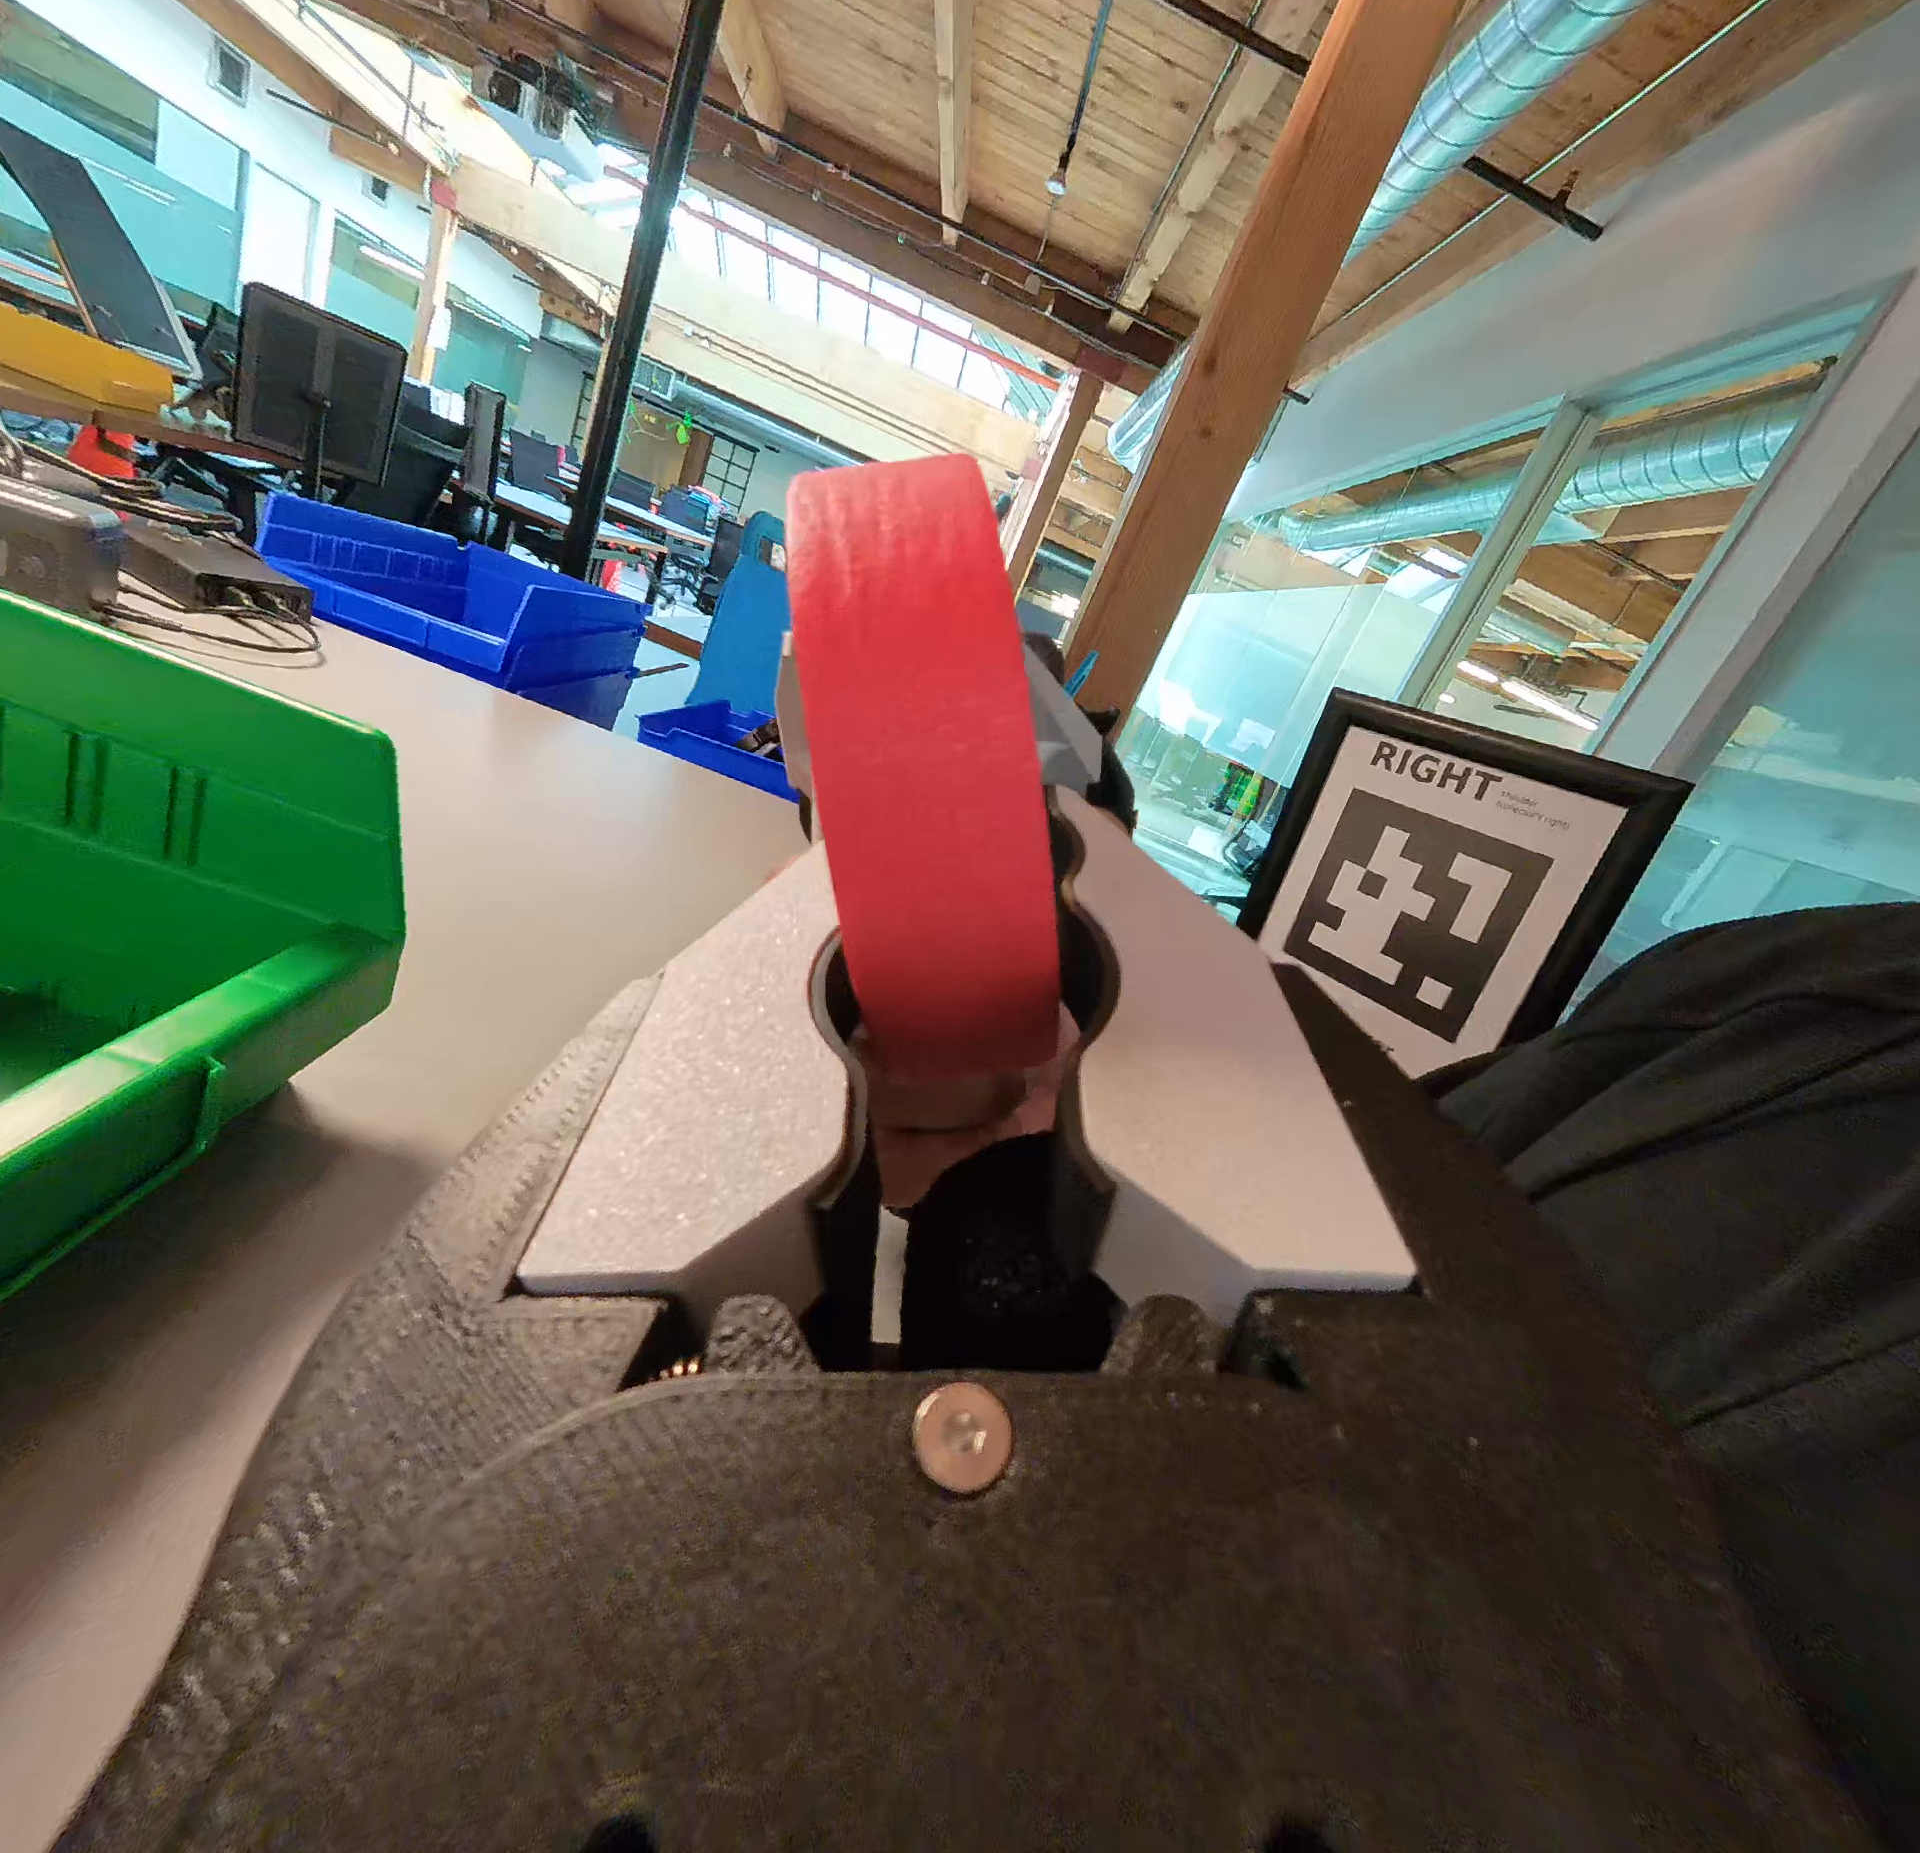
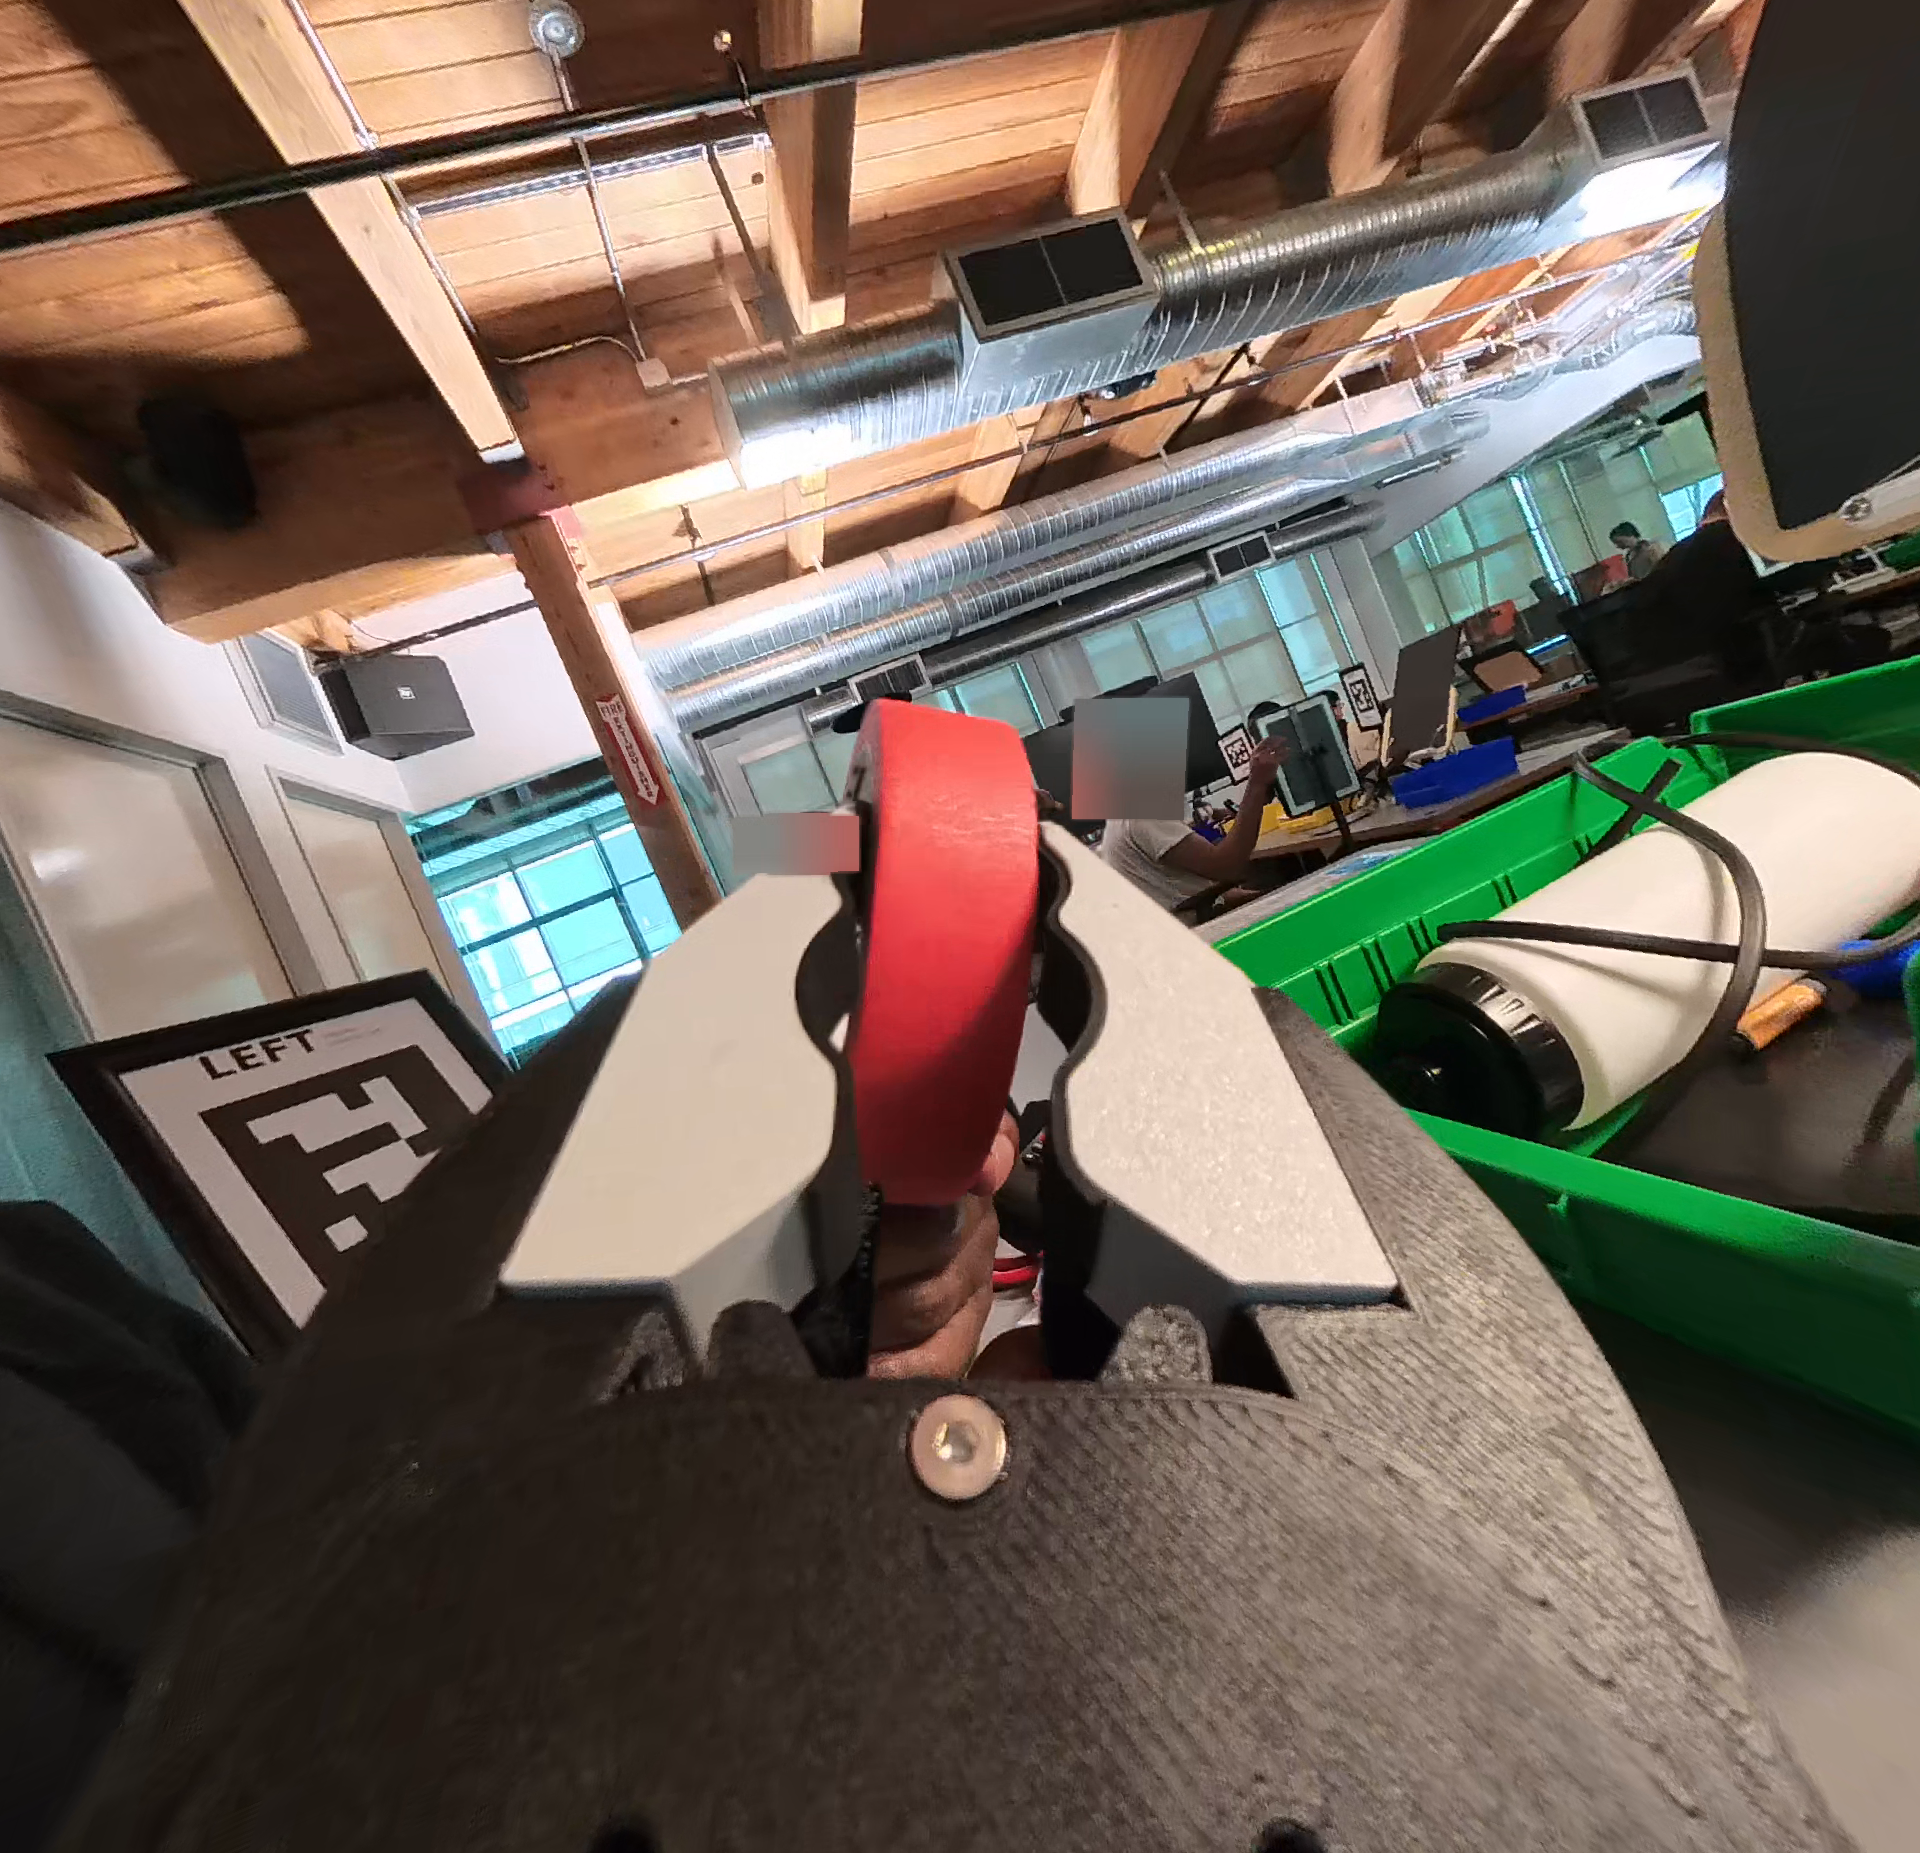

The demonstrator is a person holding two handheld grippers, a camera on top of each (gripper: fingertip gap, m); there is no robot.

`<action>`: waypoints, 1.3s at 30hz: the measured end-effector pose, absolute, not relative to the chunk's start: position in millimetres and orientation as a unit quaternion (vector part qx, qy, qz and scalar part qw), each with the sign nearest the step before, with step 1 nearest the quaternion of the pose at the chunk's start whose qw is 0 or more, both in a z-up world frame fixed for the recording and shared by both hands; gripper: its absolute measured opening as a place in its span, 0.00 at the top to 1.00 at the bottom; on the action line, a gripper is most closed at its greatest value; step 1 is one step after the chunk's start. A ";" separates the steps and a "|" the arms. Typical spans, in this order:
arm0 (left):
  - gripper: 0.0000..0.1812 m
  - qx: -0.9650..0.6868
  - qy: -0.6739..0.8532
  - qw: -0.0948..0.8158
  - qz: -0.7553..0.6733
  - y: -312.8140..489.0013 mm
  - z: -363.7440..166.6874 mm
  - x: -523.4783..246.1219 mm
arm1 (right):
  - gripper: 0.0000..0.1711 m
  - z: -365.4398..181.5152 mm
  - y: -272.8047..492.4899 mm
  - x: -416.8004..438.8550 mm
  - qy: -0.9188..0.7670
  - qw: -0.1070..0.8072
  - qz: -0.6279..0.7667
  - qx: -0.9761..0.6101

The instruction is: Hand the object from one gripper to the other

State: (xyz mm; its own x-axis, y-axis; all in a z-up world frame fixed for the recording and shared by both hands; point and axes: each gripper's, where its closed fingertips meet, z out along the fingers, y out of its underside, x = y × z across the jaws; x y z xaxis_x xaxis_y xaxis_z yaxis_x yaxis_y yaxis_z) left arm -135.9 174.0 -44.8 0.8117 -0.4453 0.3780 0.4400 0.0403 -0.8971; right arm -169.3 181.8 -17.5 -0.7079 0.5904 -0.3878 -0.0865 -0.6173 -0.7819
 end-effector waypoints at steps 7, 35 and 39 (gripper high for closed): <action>0.81 -0.640 -0.026 0.714 -0.284 181.4 -53.3 -143.6 | 0.83 -9.0 193.2 -163.9 -0.362 0.232 0.846 -0.316; 0.82 -0.631 -0.040 0.723 -0.277 180.7 -49.8 -150.7 | 0.82 -15.7 184.3 -167.6 -0.388 0.213 0.837 -0.320; 0.83 -0.606 -0.022 0.738 -0.294 173.3 -39.5 -147.2 | 0.80 -16.8 181.3 -168.8 -0.389 0.202 0.839 -0.323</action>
